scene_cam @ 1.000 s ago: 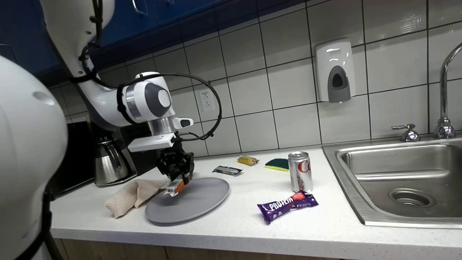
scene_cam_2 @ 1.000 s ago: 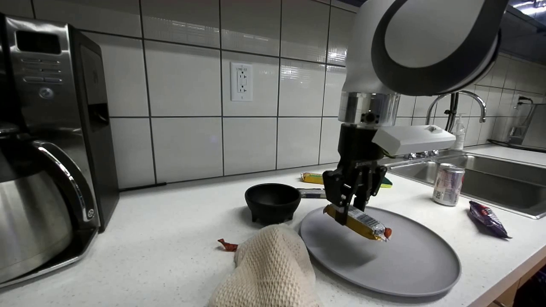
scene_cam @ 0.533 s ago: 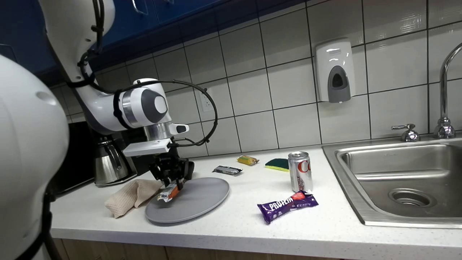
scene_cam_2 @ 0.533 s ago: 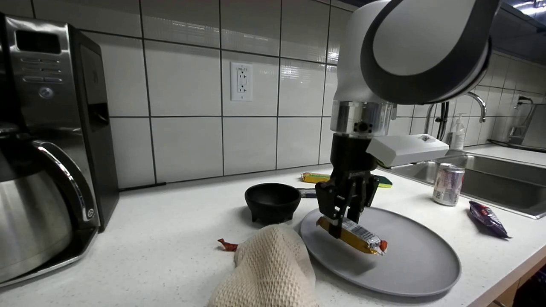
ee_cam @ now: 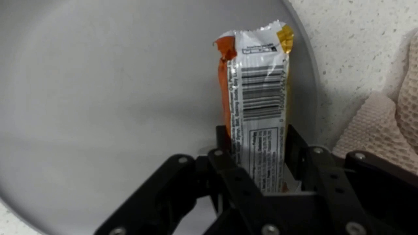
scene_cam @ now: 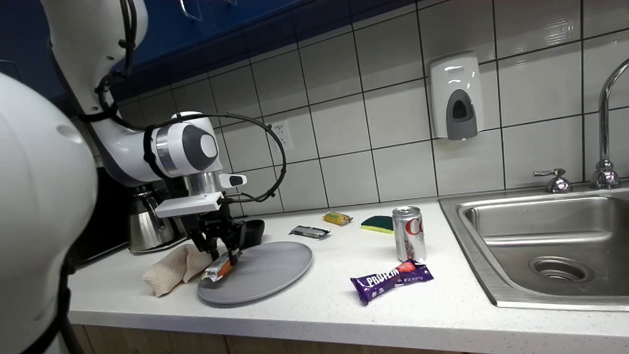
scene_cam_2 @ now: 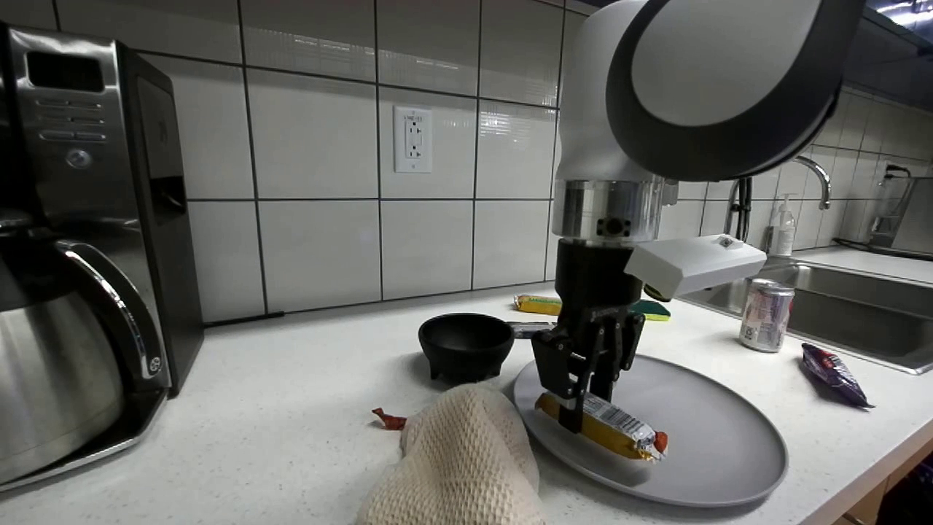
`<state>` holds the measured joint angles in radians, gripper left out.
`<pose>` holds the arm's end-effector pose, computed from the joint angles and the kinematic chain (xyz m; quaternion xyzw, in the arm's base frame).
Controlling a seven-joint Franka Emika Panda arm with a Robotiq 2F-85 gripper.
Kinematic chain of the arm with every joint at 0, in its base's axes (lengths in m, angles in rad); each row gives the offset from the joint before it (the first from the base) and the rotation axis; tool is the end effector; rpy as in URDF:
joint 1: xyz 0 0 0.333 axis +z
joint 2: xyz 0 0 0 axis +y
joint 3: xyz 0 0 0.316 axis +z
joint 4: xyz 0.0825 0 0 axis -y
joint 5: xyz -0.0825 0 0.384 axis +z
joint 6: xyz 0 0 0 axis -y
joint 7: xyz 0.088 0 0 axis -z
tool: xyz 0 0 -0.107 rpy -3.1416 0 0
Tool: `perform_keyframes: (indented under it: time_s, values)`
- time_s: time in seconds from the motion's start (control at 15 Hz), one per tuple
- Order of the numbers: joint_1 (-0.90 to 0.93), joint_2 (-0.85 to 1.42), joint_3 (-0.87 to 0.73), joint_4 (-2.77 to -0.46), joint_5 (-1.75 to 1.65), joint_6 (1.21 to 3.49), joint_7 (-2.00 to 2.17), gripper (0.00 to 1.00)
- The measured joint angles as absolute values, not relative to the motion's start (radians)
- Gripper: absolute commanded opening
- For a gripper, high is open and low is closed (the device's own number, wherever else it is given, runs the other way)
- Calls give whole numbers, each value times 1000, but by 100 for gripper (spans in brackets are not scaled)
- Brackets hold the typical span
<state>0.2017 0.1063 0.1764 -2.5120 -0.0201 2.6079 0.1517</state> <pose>0.4324 0.1736 0.2400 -0.9926 -0.1211 0.0053 0.0030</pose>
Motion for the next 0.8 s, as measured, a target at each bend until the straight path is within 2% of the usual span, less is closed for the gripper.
perform_keyframes:
  time_s: [0.13, 0.2, 0.33, 0.53, 0.8]
  values:
    - [204, 106, 176, -2512, -20, 2599, 152, 18]
    - [204, 106, 176, -2512, -20, 2596, 152, 68]
    - [204, 106, 176, -2512, -20, 2589, 152, 75]
    - [204, 104, 176, -2512, -20, 2584, 152, 98]
    - [203, 84, 166, -2512, -22, 2577, 168, 100]
